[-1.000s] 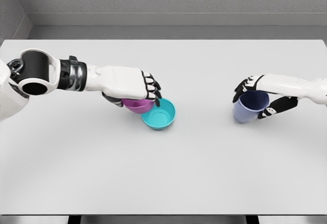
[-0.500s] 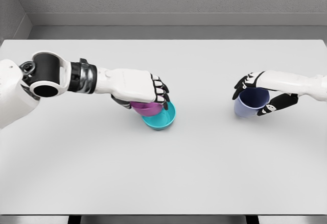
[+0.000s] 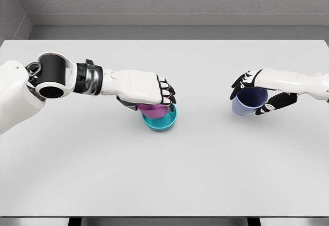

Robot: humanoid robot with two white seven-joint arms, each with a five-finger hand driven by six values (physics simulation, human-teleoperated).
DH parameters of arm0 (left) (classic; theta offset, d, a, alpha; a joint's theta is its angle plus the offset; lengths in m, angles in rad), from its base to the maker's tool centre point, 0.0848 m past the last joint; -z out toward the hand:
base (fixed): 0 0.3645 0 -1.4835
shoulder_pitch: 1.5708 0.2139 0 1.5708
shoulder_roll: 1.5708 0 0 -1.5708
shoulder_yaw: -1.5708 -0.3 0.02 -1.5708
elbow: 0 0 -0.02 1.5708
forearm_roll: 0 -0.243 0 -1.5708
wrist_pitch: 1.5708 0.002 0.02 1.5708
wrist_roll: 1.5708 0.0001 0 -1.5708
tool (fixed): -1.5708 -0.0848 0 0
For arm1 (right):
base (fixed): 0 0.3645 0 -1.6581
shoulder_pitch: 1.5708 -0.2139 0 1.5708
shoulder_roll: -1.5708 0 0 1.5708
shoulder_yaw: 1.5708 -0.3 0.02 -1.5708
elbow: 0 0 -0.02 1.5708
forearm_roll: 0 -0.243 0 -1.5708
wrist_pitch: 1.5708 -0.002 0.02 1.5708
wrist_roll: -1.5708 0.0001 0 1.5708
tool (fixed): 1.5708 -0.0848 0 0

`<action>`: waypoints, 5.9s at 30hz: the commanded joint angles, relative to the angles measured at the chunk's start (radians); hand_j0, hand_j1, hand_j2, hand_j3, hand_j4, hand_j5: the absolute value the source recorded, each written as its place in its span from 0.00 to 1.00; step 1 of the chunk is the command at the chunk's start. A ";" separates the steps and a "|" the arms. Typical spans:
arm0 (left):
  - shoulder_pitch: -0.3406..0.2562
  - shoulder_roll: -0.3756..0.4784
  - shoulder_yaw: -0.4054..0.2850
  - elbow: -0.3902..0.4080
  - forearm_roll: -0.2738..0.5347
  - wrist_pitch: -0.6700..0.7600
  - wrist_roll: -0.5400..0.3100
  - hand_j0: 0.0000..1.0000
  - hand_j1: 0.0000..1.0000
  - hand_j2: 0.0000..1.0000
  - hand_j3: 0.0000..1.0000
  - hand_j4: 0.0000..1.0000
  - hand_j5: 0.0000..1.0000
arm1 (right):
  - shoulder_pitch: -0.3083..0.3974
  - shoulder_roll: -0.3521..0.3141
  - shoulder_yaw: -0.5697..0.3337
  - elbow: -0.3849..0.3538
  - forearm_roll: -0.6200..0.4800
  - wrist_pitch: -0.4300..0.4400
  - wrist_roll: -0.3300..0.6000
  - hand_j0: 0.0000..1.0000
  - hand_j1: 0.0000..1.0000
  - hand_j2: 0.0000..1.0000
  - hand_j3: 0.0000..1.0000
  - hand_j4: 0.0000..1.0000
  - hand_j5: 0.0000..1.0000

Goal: Stacking bowl and cup with both arms

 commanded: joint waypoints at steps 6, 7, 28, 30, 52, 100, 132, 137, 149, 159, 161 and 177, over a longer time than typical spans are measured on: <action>0.000 -0.008 0.007 0.009 -0.010 0.003 0.001 1.00 1.00 1.00 1.00 1.00 1.00 | -0.005 0.000 -0.001 -0.024 -0.008 0.003 -0.001 0.65 0.65 0.65 0.65 0.65 0.65; 0.000 -0.008 0.007 0.011 -0.010 0.003 0.001 1.00 1.00 1.00 1.00 1.00 1.00 | -0.006 0.004 -0.001 -0.024 -0.008 0.003 -0.001 0.65 0.65 0.65 0.65 0.65 0.65; 0.277 0.197 0.588 0.041 0.379 0.003 0.001 1.00 1.00 1.00 1.00 1.00 1.00 | -0.035 0.048 -0.001 -0.074 -0.006 0.003 -0.001 0.65 0.65 0.65 0.65 0.65 0.65; 0.411 0.187 0.767 0.081 0.377 0.003 0.001 1.00 1.00 1.00 1.00 1.00 1.00 | -0.035 0.054 -0.001 -0.074 -0.005 0.003 -0.001 0.65 0.65 0.65 0.65 0.65 0.65; 0.670 -0.060 1.042 0.250 0.368 0.003 0.001 1.00 1.00 1.00 1.00 1.00 1.00 | -0.072 0.112 0.005 -0.110 -0.003 0.003 -0.001 0.65 0.65 0.65 0.65 0.65 0.65; 0.655 -0.063 1.039 0.291 0.360 0.003 0.001 1.00 1.00 1.00 1.00 1.00 1.00 | -0.120 0.283 0.039 -0.196 0.083 0.003 -0.001 0.65 0.65 0.65 0.65 0.65 0.65; 0.655 -0.065 1.037 0.293 0.360 0.003 0.001 1.00 1.00 1.00 1.00 1.00 1.00 | -0.146 0.369 0.074 -0.106 0.144 0.003 -0.001 0.66 0.66 0.66 0.66 0.66 0.66; 0.655 -0.069 1.037 0.293 0.362 0.003 0.001 1.00 1.00 1.00 1.00 1.00 1.00 | -0.146 0.387 0.074 -0.083 0.156 0.003 -0.001 0.67 0.67 0.67 0.67 0.67 0.67; 0.655 -0.082 1.039 0.293 0.362 0.003 0.001 1.00 1.00 1.00 1.00 1.00 1.00 | -0.149 0.396 0.082 -0.067 0.164 0.003 -0.001 0.84 0.84 0.84 0.84 0.84 0.84; 0.657 -0.082 1.040 0.307 0.362 0.003 0.001 1.00 1.00 1.00 1.00 1.00 1.00 | -0.149 0.395 0.082 -0.067 0.164 0.003 -0.001 1.00 1.00 1.00 1.00 1.00 1.00; 0.657 -0.082 1.040 0.307 0.365 0.003 0.001 1.00 1.00 1.00 1.00 1.00 1.00 | -0.149 0.393 0.081 -0.067 0.164 0.003 -0.001 1.00 1.00 1.00 1.00 1.00 1.00; 0.657 -0.093 1.048 0.307 0.365 0.003 0.001 1.00 1.00 1.00 1.00 1.00 1.00 | -0.124 0.082 -0.044 0.267 0.106 0.003 -0.001 1.00 1.00 1.00 1.00 1.00 1.00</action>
